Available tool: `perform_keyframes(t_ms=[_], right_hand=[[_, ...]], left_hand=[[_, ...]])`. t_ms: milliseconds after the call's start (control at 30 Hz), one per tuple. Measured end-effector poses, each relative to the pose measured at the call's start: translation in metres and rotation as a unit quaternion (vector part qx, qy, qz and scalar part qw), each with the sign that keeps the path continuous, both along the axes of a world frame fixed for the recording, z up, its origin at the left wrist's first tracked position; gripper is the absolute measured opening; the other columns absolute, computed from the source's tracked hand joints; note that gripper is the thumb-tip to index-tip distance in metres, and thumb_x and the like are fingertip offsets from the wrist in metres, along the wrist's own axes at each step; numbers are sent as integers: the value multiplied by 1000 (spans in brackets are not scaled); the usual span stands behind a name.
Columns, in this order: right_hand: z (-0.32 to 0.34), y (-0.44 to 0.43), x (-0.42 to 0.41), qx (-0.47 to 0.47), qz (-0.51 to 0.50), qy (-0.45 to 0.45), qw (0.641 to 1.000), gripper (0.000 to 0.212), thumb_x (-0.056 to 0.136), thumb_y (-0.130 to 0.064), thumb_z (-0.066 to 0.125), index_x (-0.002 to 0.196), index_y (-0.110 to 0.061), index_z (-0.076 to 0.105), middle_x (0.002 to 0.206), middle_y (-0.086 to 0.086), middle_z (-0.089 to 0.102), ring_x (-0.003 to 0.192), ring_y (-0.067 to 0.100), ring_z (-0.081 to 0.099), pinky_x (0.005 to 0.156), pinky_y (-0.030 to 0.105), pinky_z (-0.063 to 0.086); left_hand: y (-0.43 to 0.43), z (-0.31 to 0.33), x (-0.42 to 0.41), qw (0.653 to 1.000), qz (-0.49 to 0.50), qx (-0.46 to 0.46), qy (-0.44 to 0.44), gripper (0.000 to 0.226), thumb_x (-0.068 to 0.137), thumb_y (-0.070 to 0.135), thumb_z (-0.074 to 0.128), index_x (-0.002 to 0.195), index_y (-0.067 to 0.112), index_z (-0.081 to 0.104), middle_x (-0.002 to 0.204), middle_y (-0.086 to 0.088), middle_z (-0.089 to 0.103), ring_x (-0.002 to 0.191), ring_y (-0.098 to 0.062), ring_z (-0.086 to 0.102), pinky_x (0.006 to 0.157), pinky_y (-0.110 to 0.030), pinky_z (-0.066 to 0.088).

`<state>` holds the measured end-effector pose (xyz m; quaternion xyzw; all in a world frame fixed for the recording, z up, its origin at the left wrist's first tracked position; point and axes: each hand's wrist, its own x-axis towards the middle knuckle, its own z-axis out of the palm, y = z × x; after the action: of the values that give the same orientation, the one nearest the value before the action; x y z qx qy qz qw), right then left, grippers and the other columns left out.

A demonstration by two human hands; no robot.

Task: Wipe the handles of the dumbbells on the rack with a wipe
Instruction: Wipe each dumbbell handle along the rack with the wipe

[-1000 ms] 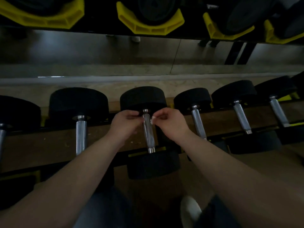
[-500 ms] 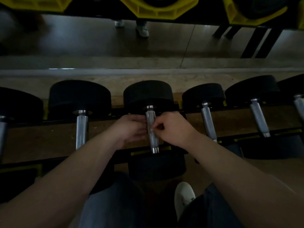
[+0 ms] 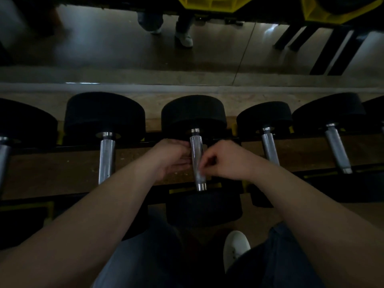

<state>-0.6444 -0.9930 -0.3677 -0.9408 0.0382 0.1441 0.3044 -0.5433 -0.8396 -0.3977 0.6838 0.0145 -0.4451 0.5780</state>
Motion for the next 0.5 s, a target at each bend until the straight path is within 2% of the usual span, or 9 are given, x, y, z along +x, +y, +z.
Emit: perform_keyframes(t_ms=[67, 100, 200, 267, 333, 400, 500], right_hand=[[-1, 3, -8, -3, 55, 53, 997, 8, 86, -30, 78, 94, -30, 78, 83, -25, 69, 85, -13, 62, 75, 3, 44], [-2, 4, -8, -3, 61, 43, 997, 8, 86, -30, 78, 94, -29, 79, 83, -24, 69, 85, -12, 63, 76, 3, 44], [-7, 6, 7, -4, 9, -96, 995, 9, 89, -31, 75, 96, -28, 79, 87, -17, 70, 83, -4, 64, 77, 12, 48], [-14, 6, 18, -13, -51, -181, 982, 12, 92, -30, 71, 100, -27, 78, 93, -12, 71, 84, 1, 64, 79, 22, 52], [-19, 8, 24, -29, -87, -221, 971, 15, 94, -29, 68, 104, -26, 78, 95, -8, 69, 86, 6, 64, 80, 27, 54], [-16, 7, 20, -21, -83, -201, 976, 13, 93, -29, 69, 102, -29, 78, 93, -12, 69, 84, 1, 64, 80, 25, 54], [-4, 1, 3, -3, 7, -41, 999, 10, 88, -31, 75, 97, -30, 79, 87, -18, 71, 82, -7, 64, 77, 15, 50]], left_hand=[[-1, -1, 0, 1000, 0, -2, -1, 26, 95, 3, 59, 115, 15, 69, 103, -9, 76, 93, -20, 74, 63, -27, 59], [-1, -1, -1, 1000, 2, -5, 1, 26, 95, 3, 58, 114, 15, 70, 101, -9, 77, 93, -20, 74, 64, -27, 59], [2, 1, -5, 1000, 16, -23, 14, 22, 95, 3, 57, 103, 18, 71, 99, -8, 77, 95, -21, 73, 72, -32, 59], [5, 2, -8, 999, 21, -39, 26, 23, 95, 2, 57, 107, 17, 71, 103, -8, 77, 99, -22, 73, 79, -34, 60], [8, 1, -10, 997, 17, -58, 40, 28, 96, 0, 54, 114, 15, 69, 106, -8, 76, 102, -22, 73, 82, -34, 60], [9, 1, -10, 997, 11, -62, 48, 32, 97, -2, 51, 117, 15, 69, 108, -8, 76, 103, -21, 72, 81, -33, 60], [8, 2, -9, 998, 11, -49, 46, 35, 97, -3, 48, 120, 15, 67, 112, -8, 75, 104, -22, 72, 78, -33, 60]])
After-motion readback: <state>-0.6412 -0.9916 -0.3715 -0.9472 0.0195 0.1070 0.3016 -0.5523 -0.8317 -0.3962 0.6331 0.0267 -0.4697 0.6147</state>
